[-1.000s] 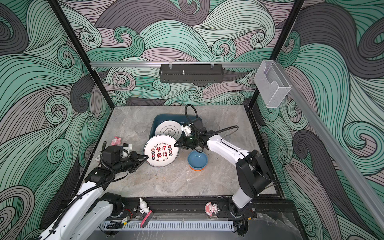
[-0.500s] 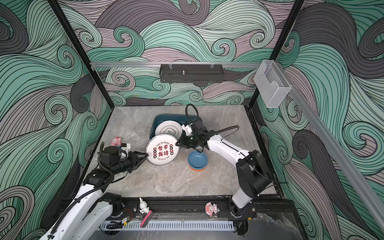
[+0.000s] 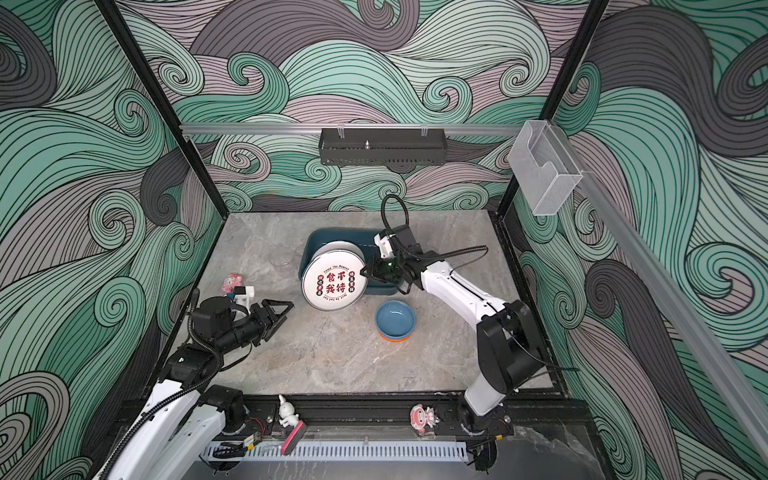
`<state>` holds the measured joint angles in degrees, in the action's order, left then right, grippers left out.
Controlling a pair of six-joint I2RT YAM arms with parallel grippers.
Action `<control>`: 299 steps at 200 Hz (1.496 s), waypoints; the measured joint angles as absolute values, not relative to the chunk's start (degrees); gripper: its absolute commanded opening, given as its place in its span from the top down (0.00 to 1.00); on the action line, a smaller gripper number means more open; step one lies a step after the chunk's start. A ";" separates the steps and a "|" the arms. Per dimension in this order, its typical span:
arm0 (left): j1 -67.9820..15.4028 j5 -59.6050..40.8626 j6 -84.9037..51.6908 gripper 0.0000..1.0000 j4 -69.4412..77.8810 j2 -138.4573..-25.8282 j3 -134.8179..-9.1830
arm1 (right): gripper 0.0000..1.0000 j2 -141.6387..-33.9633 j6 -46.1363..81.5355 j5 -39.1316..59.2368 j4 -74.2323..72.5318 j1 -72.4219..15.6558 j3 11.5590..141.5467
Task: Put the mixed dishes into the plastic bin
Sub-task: 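Carry the red-print plate over the teal bin and lower it in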
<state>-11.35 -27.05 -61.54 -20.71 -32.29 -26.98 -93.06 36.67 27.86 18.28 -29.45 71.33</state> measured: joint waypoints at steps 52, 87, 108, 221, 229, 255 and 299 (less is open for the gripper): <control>-11.35 -27.03 -61.56 0.38 -21.10 -32.27 -26.96 | 1.00 -97.65 36.64 24.45 19.55 -27.88 77.89; -11.35 -27.03 -61.56 0.38 -21.47 -32.01 -26.59 | 1.00 -102.13 36.64 22.06 20.86 -27.40 81.71; -11.35 -27.03 -61.58 0.38 -21.87 -31.86 -26.39 | 1.00 -104.29 36.64 20.49 21.67 -27.35 83.66; -11.35 -27.00 -62.04 0.38 -22.31 -31.27 -25.93 | 1.00 -115.55 36.40 15.27 24.93 -27.29 93.84; -11.35 -27.00 -62.04 0.38 -22.28 -31.27 -25.80 | 1.00 -116.01 36.40 15.16 25.06 -27.29 94.08; -11.35 -27.00 -62.11 0.38 -22.33 -31.27 -25.41 | 1.00 -117.08 36.42 14.96 25.34 -27.29 94.87; -11.35 -27.00 -62.11 0.38 -22.33 -31.29 -25.36 | 1.00 -118.87 36.42 14.96 25.56 -27.29 95.81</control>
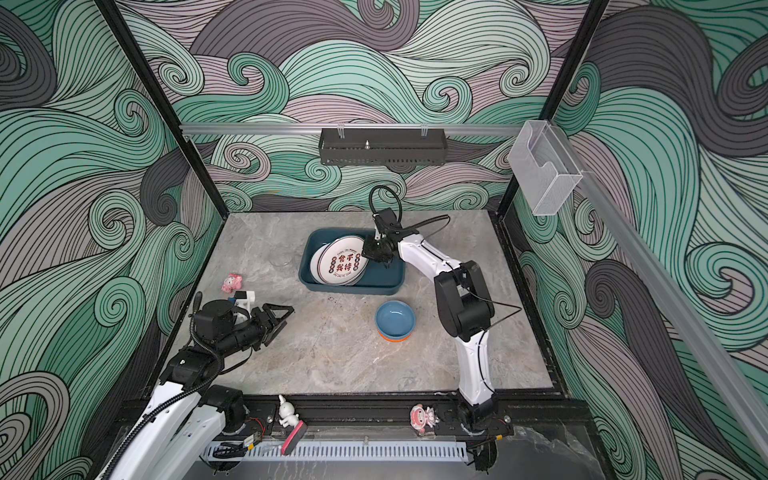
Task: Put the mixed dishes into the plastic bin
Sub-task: 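Carry the red-print plate over the teal bin and lower it in, then press the red-print plate flat onto the stack and open the right gripper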
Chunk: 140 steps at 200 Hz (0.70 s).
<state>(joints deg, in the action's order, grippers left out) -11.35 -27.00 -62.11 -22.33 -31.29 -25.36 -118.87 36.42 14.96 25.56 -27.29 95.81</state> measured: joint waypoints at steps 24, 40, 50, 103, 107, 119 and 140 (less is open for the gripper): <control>-11.35 -27.00 -62.11 0.38 -22.33 -31.29 -25.36 | 1.00 -119.11 36.42 14.96 25.56 -27.31 95.83; -11.35 -27.00 -62.11 0.38 -22.33 -31.29 -25.36 | 1.00 -119.17 36.42 14.96 25.56 -27.29 95.98; -11.35 -27.00 -62.11 0.38 -22.33 -31.29 -25.36 | 1.00 -119.28 36.42 14.96 25.54 -27.29 96.20; -11.35 -26.98 -62.11 0.38 -22.31 -31.29 -25.34 | 1.00 -120.05 36.47 14.98 25.30 -27.29 96.88; -11.35 -27.00 -62.11 0.38 -22.33 -31.29 -25.34 | 1.00 -120.09 36.47 14.96 25.30 -27.29 96.88; -11.35 -27.00 -62.11 0.38 -22.31 -31.29 -25.28 | 1.00 -120.40 36.47 14.98 25.30 -27.29 97.06; -11.35 -26.98 -62.13 0.38 -22.35 -31.29 -24.95 | 1.00 -121.27 36.51 14.98 25.02 -27.31 97.67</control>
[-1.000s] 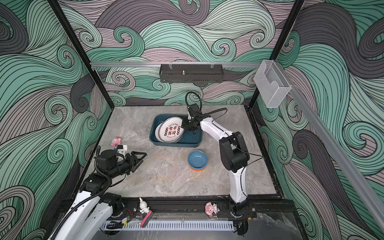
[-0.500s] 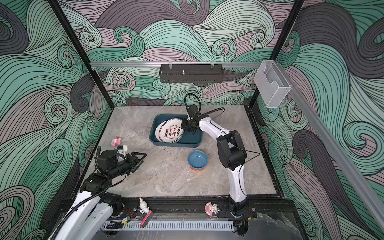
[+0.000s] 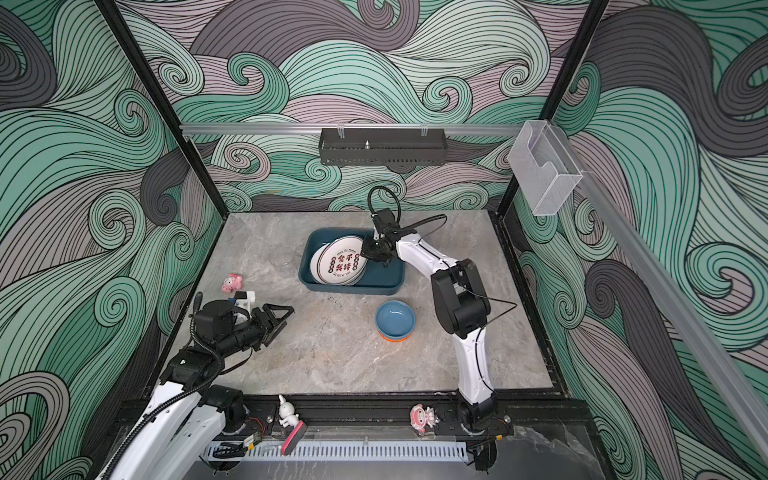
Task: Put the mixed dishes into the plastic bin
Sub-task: 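Press the red-print plate flat onto the stack and open the right gripper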
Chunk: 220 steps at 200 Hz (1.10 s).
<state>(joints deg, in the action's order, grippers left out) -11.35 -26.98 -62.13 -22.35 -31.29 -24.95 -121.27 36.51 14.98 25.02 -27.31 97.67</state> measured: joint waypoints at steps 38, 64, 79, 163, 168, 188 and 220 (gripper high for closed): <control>-11.35 -26.98 -62.13 0.38 -22.33 -31.29 -24.56 | 1.00 -121.91 36.86 15.14 24.49 -27.29 97.67; -11.35 -26.98 -62.13 0.38 -22.33 -31.29 -24.56 | 0.96 -121.97 36.93 15.18 24.38 -27.29 97.67; -11.35 -26.98 -62.13 0.38 -22.33 -31.29 -24.53 | 0.92 -122.10 37.01 15.18 24.21 -27.29 97.67; -11.35 -26.98 -62.17 0.38 -22.31 -31.29 -24.08 | 0.84 -122.91 37.54 15.27 23.38 -27.29 97.56; -11.35 -26.96 -62.17 0.38 -22.31 -31.29 -24.08 | 0.84 -122.91 37.54 15.25 23.38 -27.29 97.56; -11.35 -26.98 -62.19 0.38 -22.31 -31.29 -24.08 | 0.85 -122.96 37.54 15.11 23.40 -27.29 97.45; -11.35 -26.98 -62.19 0.38 -22.31 -31.27 -24.08 | 0.88 -123.68 37.56 15.03 23.35 -27.29 97.36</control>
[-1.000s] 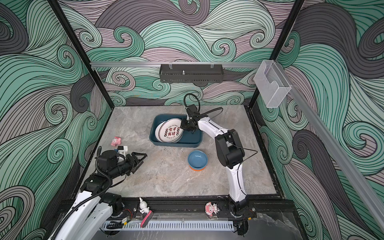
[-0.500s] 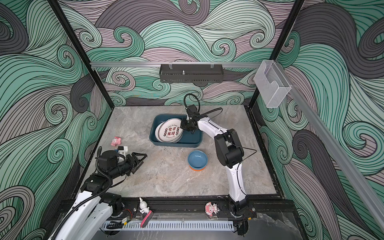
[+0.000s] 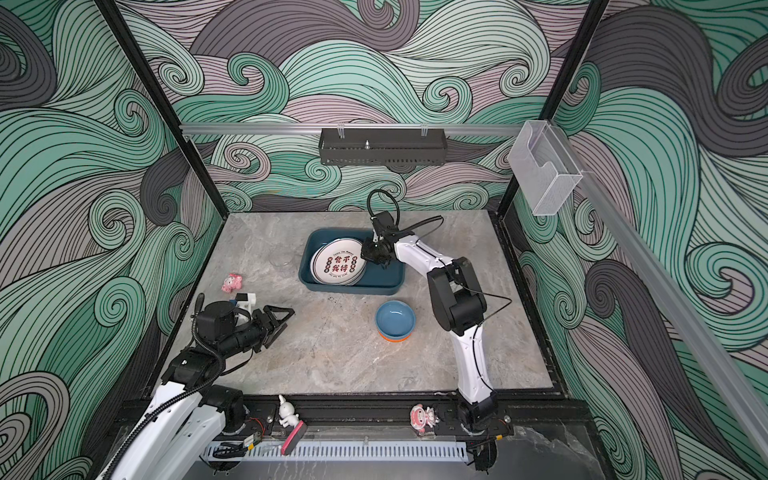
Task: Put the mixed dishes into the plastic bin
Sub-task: 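Press the red-print plate flat onto the stack and open the right gripper, then move the right gripper to the nested bowls while the left gripper approaches them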
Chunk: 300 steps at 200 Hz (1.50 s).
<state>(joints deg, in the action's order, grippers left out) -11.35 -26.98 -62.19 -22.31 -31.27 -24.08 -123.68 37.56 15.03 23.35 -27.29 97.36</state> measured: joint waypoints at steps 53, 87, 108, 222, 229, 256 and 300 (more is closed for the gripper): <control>-11.35 -26.96 -62.22 0.38 -22.28 -31.27 -23.59 | 0.86 -124.16 37.54 15.03 23.35 -27.29 96.38; -11.35 -26.96 -62.22 0.38 -22.28 -31.27 -23.18 | 0.81 -124.16 37.54 14.96 23.42 -27.29 95.98; -11.35 -26.96 -62.22 0.38 -22.28 -31.27 -23.18 | 0.80 -124.16 37.52 14.96 23.35 -27.29 95.98; -11.35 -26.28 -57.87 0.32 -24.51 -34.57 -24.93 | 0.68 -113.30 34.41 12.38 27.05 -27.31 87.92; -11.35 -26.30 -57.30 0.32 -24.75 -35.42 -25.50 | 0.68 -111.83 34.17 12.40 27.27 -27.31 87.24; -11.35 -26.72 -55.13 0.31 -24.91 -38.57 -27.38 | 0.66 -106.02 33.15 12.40 27.83 -27.31 83.96; -11.35 -28.53 -51.62 0.30 -26.13 -44.40 -31.07 | 0.65 -99.18 31.77 12.45 30.61 -27.35 78.54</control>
<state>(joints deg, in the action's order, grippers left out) -11.35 -28.53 -51.62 -26.13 -44.40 -31.07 -99.18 31.77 12.45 30.61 -27.35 78.54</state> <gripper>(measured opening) 0.697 0.346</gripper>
